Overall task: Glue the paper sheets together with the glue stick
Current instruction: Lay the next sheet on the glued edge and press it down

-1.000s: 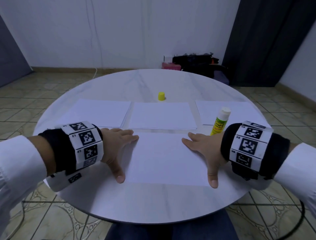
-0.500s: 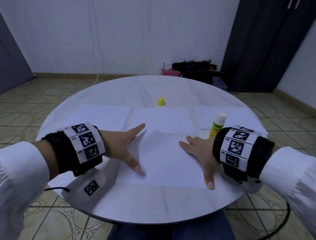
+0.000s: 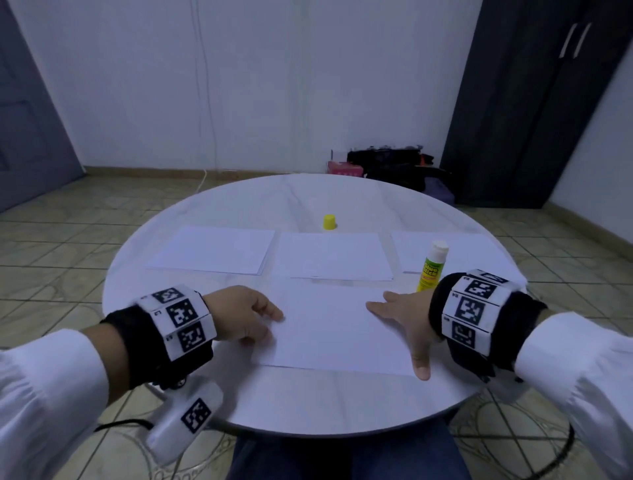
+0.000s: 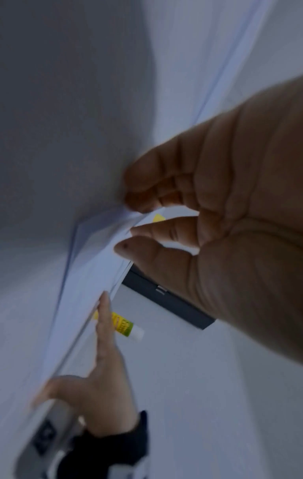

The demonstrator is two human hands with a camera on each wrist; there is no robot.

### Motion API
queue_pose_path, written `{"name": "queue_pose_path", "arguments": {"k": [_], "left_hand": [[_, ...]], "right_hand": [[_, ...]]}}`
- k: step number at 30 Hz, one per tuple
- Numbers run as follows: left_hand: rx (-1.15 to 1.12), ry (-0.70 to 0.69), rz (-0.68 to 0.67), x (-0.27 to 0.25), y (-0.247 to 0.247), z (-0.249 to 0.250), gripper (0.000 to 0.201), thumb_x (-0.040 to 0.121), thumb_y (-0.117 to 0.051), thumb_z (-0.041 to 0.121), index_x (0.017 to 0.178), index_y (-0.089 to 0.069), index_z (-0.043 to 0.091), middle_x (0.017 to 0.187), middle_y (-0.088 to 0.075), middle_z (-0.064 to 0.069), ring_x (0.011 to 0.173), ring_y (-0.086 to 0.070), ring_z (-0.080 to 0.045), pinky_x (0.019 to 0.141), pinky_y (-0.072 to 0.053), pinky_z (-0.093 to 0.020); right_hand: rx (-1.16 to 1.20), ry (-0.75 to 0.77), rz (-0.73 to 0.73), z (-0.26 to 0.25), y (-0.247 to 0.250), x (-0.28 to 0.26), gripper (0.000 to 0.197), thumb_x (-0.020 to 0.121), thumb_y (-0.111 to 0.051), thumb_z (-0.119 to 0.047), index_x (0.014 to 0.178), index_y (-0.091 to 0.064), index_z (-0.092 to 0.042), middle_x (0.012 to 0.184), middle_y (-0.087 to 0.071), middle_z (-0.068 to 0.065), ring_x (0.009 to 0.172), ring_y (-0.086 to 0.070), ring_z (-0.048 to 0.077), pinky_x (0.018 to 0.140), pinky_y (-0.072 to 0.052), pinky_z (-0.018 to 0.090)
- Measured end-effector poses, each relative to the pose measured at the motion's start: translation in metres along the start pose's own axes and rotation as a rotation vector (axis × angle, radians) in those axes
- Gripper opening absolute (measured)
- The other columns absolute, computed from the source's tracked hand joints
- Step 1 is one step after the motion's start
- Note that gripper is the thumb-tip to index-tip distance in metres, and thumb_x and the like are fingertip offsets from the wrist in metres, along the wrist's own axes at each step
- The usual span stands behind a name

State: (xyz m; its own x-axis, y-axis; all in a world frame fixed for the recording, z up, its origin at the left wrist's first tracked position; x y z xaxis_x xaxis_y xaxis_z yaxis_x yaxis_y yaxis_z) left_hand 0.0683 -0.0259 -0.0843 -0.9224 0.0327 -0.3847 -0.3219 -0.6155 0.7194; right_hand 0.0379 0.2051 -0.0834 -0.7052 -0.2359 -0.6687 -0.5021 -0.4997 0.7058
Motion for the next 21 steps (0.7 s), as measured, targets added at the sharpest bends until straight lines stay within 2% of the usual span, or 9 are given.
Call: {"name": "queue_pose_path", "arguments": {"k": [1,2,4,6,9,11,14,18,21], "left_hand": [[0.16,-0.014,0.007,-0.001,0.001,0.005,0.028,0.082,-0.072,0.012,0.105,-0.064,0.026,0.088,-0.057,0.005,0.074,-0.057,-0.009,0.07,-0.049,-0.015],[0.307,-0.032,0.014,-0.002,0.001,0.01,0.037,0.082,-0.072,0.019,0.116,-0.061,0.028,0.095,-0.057,0.006,0.077,-0.056,-0.007,0.07,-0.046,-0.013],[0.497,-0.028,-0.001,0.002,0.0,0.013,0.063,0.079,-0.075,0.03,0.136,-0.047,0.029,0.126,-0.052,0.001,0.104,-0.056,-0.013,0.088,-0.047,-0.022],[0.602,-0.027,-0.027,0.008,0.001,0.016,0.081,0.076,-0.077,0.039,0.144,-0.034,0.03,0.143,-0.041,0.002,0.125,-0.047,-0.019,0.101,-0.041,-0.03],[0.783,-0.016,-0.062,0.014,0.004,0.023,0.087,0.074,-0.076,0.05,0.145,-0.032,0.026,0.148,-0.033,0.003,0.133,-0.038,-0.024,0.103,-0.036,-0.035],[0.854,0.011,-0.077,0.018,0.007,0.024,0.093,0.07,-0.075,0.057,0.145,-0.033,0.022,0.151,-0.028,0.0,0.135,-0.033,-0.026,0.104,-0.035,-0.037],[0.866,0.073,-0.124,0.027,0.011,0.016,0.112,0.055,-0.079,0.066,0.146,-0.029,0.025,0.149,-0.033,0.001,0.132,-0.038,-0.025,0.106,-0.038,-0.042],[0.852,0.099,-0.124,0.03,0.013,0.017,0.109,0.052,-0.084,0.06,0.142,-0.033,0.028,0.136,-0.045,-0.005,0.122,-0.048,-0.026,0.101,-0.043,-0.042],[0.909,0.062,-0.093,0.033,0.012,0.021,0.114,0.055,-0.083,0.06,0.147,-0.025,0.027,0.14,-0.043,-0.005,0.13,-0.04,-0.027,0.105,-0.039,-0.041]], "right_hand": [[-0.006,-0.001,0.002,-0.001,0.0,-0.002,0.128,0.067,-0.084,-0.031,0.149,0.014,-0.035,0.159,0.012,-0.001,0.147,-0.004,0.023,0.116,-0.019,0.047],[-0.013,-0.006,0.006,-0.001,0.0,-0.003,0.126,0.067,-0.083,-0.031,0.149,0.013,-0.034,0.159,0.01,0.0,0.146,-0.006,0.023,0.115,-0.02,0.047],[-0.028,-0.015,0.006,-0.002,0.0,-0.005,0.125,0.068,-0.083,-0.032,0.149,0.013,-0.033,0.159,0.009,0.0,0.146,-0.008,0.024,0.114,-0.022,0.048],[-0.042,-0.026,-0.001,-0.003,0.001,-0.006,0.125,0.068,-0.083,-0.032,0.149,0.012,-0.033,0.159,0.007,0.001,0.146,-0.01,0.024,0.114,-0.022,0.05],[-0.068,-0.033,-0.004,-0.006,0.004,-0.008,0.123,0.068,-0.083,-0.032,0.15,0.009,-0.032,0.159,0.0,0.003,0.145,-0.015,0.027,0.112,-0.026,0.052],[-0.066,-0.033,-0.01,-0.006,0.003,-0.008,0.123,0.069,-0.083,-0.032,0.15,0.01,-0.033,0.159,0.004,0.001,0.146,-0.012,0.026,0.112,-0.024,0.052],[-0.069,-0.033,-0.002,-0.005,0.002,-0.007,0.124,0.068,-0.083,-0.033,0.149,0.011,-0.034,0.16,0.005,0.001,0.146,-0.012,0.025,0.112,-0.024,0.053],[-0.064,-0.023,-0.009,-0.005,0.002,-0.006,0.122,0.068,-0.083,-0.031,0.15,0.008,-0.033,0.159,-0.001,0.002,0.144,-0.016,0.027,0.11,-0.027,0.054],[-0.064,-0.015,-0.018,-0.006,0.001,-0.007,0.122,0.069,-0.083,-0.03,0.15,0.009,-0.031,0.159,0.0,0.002,0.144,-0.016,0.027,0.11,-0.027,0.054]]}}
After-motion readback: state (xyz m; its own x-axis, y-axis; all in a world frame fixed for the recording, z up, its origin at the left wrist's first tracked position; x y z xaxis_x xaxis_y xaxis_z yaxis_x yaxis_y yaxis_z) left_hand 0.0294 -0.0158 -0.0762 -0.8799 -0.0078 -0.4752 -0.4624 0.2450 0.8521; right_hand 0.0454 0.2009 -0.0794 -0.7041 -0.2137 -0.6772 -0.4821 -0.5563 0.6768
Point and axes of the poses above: each hand's wrist, its own x-axis towards the middle knuckle, its own y-axis out of the back of the hand, z = x × y, the point moved 9 cm from there along x, towards the middle knuckle
